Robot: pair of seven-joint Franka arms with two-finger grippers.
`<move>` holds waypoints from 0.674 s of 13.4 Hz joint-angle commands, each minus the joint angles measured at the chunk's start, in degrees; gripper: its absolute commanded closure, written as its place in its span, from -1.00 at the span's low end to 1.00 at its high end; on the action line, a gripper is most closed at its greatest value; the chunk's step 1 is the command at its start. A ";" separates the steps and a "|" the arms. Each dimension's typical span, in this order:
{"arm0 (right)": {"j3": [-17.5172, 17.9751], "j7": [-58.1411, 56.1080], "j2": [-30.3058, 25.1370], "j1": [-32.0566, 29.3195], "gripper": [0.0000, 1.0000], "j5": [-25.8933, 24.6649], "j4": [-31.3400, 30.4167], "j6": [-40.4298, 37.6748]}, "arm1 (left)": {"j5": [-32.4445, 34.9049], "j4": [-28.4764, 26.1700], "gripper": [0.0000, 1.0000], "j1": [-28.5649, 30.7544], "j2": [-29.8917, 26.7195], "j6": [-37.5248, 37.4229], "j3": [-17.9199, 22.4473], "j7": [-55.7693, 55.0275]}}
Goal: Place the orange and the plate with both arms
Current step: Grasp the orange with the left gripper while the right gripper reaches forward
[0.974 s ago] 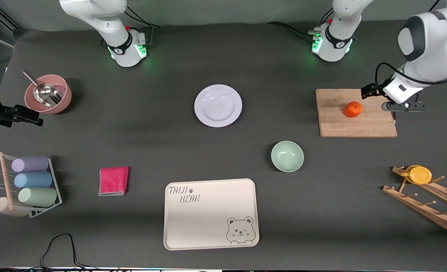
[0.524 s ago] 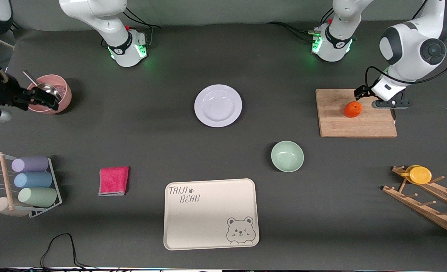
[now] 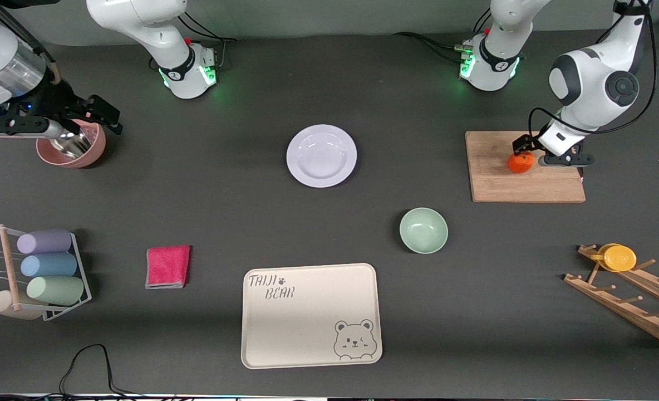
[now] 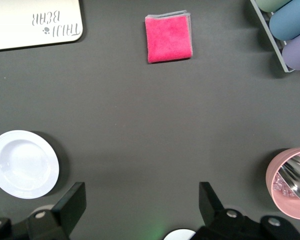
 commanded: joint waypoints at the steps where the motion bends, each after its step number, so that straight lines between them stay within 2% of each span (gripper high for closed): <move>1: -0.64 1.12 -1.11 0.67 -1.00 3.20 -1.79 0.54 | -1.47 -1.00 -1.00 0.43 1.11 2.74 -0.09 0.55; 4: -2.48 0.68 -1.20 0.67 -1.00 10.42 -4.33 0.36 | -2.35 -1.79 -1.00 -0.01 6.64 9.32 0.08 0.55; 6: -3.27 -0.37 -1.73 0.67 -1.00 16.20 -7.40 0.97 | -2.35 -2.14 -1.00 -0.27 6.92 9.70 0.08 0.55; 7: -4.23 -2.82 -1.82 0.67 -1.00 18.93 -9.24 1.15 | -2.35 -2.14 -0.85 -0.27 6.75 9.43 0.08 0.46; 9: -5.99 -8.70 -1.73 0.58 -1.00 24.47 -13.45 2.98 | -2.35 -2.06 -0.11 -0.71 6.75 9.25 0.34 0.37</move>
